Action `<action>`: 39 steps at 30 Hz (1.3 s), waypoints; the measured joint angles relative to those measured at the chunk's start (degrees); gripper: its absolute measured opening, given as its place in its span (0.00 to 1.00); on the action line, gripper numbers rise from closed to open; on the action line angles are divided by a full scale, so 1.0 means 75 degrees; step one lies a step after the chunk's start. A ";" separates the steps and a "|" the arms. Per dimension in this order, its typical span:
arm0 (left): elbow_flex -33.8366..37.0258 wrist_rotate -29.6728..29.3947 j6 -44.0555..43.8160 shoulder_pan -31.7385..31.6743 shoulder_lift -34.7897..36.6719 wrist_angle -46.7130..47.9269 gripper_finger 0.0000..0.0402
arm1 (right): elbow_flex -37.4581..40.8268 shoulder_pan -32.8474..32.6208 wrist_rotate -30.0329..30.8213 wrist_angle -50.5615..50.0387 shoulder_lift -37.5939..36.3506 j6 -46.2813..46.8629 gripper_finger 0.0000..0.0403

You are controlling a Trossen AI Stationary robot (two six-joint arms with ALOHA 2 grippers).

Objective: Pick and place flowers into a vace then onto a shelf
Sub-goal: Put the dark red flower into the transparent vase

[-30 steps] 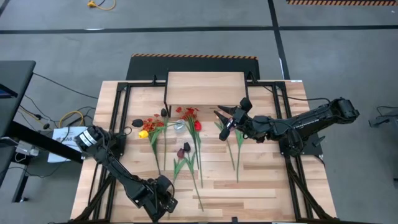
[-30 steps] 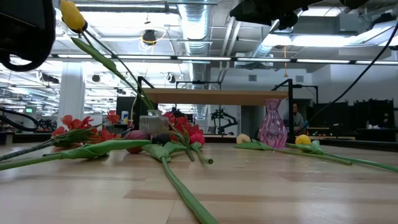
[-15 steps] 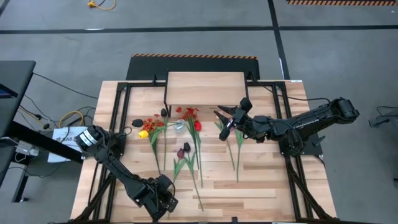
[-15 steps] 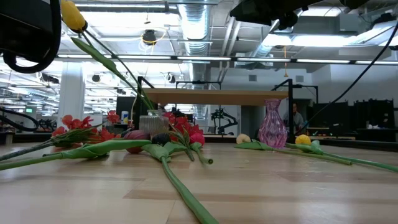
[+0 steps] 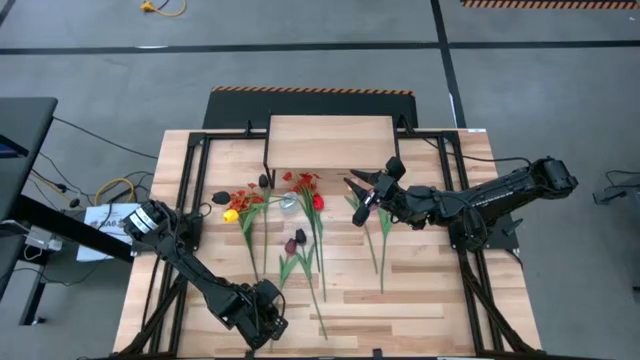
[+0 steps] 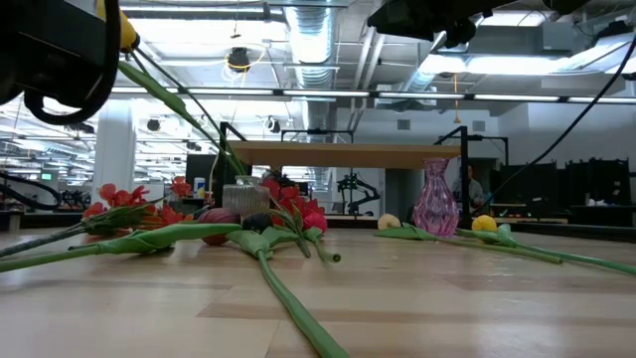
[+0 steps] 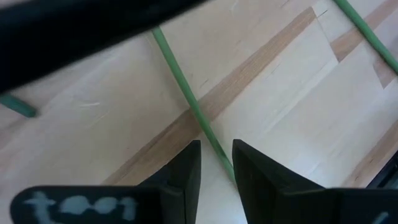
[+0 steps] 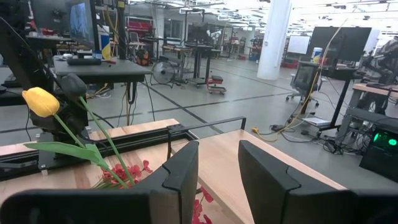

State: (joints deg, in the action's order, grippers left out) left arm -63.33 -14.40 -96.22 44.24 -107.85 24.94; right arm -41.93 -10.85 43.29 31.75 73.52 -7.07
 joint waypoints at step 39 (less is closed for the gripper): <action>-0.0003 0.0893 -0.0264 -0.0393 0.0006 0.0302 0.10 | 0.0000 -0.0002 -0.0003 0.0061 -0.0003 0.0000 0.27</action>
State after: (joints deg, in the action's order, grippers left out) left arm -63.35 -7.70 -98.19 41.30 -107.81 27.21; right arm -41.93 -10.87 43.27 32.20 73.49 -7.07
